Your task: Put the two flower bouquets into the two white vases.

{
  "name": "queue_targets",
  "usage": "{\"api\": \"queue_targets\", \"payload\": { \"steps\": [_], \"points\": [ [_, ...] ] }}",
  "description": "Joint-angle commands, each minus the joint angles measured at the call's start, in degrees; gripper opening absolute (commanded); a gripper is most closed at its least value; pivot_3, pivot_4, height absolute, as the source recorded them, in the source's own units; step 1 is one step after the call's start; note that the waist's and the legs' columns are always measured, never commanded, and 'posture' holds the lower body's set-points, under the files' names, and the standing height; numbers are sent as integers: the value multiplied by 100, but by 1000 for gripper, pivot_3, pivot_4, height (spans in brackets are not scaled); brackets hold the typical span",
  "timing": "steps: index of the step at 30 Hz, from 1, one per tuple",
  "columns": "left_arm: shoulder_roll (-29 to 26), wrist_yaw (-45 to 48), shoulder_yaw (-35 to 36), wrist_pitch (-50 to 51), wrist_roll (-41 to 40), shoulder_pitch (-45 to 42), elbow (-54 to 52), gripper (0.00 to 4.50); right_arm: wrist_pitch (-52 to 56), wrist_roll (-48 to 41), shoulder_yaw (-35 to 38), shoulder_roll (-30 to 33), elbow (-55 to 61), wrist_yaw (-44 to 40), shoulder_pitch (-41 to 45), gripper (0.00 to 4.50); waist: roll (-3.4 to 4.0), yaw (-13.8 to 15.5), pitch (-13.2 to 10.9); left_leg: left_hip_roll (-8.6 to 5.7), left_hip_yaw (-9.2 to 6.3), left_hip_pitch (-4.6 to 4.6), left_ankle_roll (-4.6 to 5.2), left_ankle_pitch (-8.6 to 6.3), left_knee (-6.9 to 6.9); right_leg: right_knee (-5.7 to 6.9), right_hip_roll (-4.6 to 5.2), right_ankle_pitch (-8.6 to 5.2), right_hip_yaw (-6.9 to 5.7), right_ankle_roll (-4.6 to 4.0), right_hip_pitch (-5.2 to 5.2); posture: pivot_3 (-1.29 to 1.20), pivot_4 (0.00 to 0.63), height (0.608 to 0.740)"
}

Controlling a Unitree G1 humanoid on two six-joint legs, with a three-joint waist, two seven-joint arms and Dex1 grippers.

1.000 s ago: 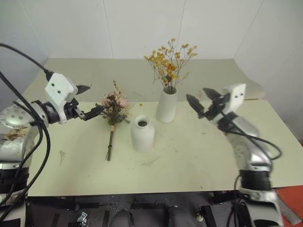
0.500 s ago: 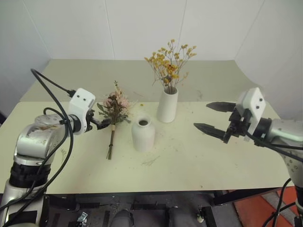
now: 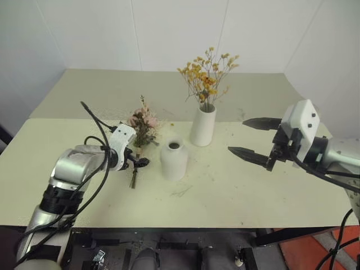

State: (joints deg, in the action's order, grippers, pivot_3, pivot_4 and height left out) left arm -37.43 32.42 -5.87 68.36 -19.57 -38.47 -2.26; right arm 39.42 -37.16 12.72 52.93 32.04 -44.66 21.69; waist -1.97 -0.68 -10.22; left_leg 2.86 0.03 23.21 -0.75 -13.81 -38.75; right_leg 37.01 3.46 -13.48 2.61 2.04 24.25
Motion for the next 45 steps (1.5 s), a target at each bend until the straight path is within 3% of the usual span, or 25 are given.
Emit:
{"api": "queue_targets", "payload": {
  "steps": [1, 2, 5, 17, 23, 26, 29, 32, 38, 45],
  "points": [
    [183, -110, 8, -272, 169, -355, 408, 4500, -6, -24, 236, 21, 132, 120, -6, 4459, 0, -4, 0, 0, 0, 0, 0, 0, 0, 0, 0, 0, 0, 0, 0, 0, 150, 740],
    [267, -133, -15, -336, 211, -436, 589, 4500, -37, 5, 229, 23, 126, 129, -17, 4459, 0, -2, 0, 0, 0, 0, 0, 0, 0, 0, 0, 0, 1, 0, 0, 0, 150, 740],
    [475, -166, -7, -476, 315, -641, 1070, 3922, -97, 85, 192, 14, 79, 192, -7, 4500, 0, -4, 0, -2, 0, 0, 0, 0, -1, -1, 1, 0, 1, 0, -1, 0, 150, 740],
    [637, -145, 113, -418, 305, -867, 1428, 106, -106, 210, 218, -8, 86, 324, -71, 4500, 0, -6, 0, -2, 0, 2, 0, 0, -1, 0, 1, 0, 1, 0, 0, 0, 150, 740],
    [1249, -1567, 1338, -1250, 411, -1251, 1473, 108, -128, 244, 333, -2, 89, 333, -139, 4500, -4, 6, -1, -2, -3, 6, 0, 0, -5, 0, 2, 1, 0, 0, 0, 0, 150, 740],
    [1478, -2063, 1854, -2238, 423, -1515, 1209, 108, -62, 205, 564, 101, 123, 295, -307, 4500, -4, 30, -2, -3, -6, 14, 0, 0, -8, -4, 5, 2, -4, 2, 1, 0, 150, 740],
    [1733, -1721, 2547, -3005, -339, -1662, 751, 108, 44, -17, 917, 230, 238, 70, -629, 4500, -4, 41, -2, -3, -4, 15, 0, 0, -6, -12, 7, 3, -2, 2, 0, 0, 150, 740],
    [2016, -763, 3105, -3500, -1506, -1656, 423, 108, 74, -215, 1340, 336, 394, -225, -1142, 4500, -4, 73, -1, -3, -2, 15, 0, 0, -5, -15, 8, 3, -2, 3, -2, 0, 150, 740],
    [2085, 957, 3248, -3081, -3304, -1369, 308, 108, 68, -292, 1916, 373, 761, -413, -1918, 4500, -3, 63, 0, -5, -1, -2, 0, 0, -11, -4, 6, 2, -2, 4, -15, 0, 150, 740],
    [1969, 2041, 2537, -3081, -3371, -1255, 735, 108, 119, -306, 2160, 181, 1110, -100, -2357, 4500, -5, 38, 1, -5, -3, -8, 0, 0, -17, 1, 4, 3, -1, 5, -23, 0, 150, 740]
  ]
}}
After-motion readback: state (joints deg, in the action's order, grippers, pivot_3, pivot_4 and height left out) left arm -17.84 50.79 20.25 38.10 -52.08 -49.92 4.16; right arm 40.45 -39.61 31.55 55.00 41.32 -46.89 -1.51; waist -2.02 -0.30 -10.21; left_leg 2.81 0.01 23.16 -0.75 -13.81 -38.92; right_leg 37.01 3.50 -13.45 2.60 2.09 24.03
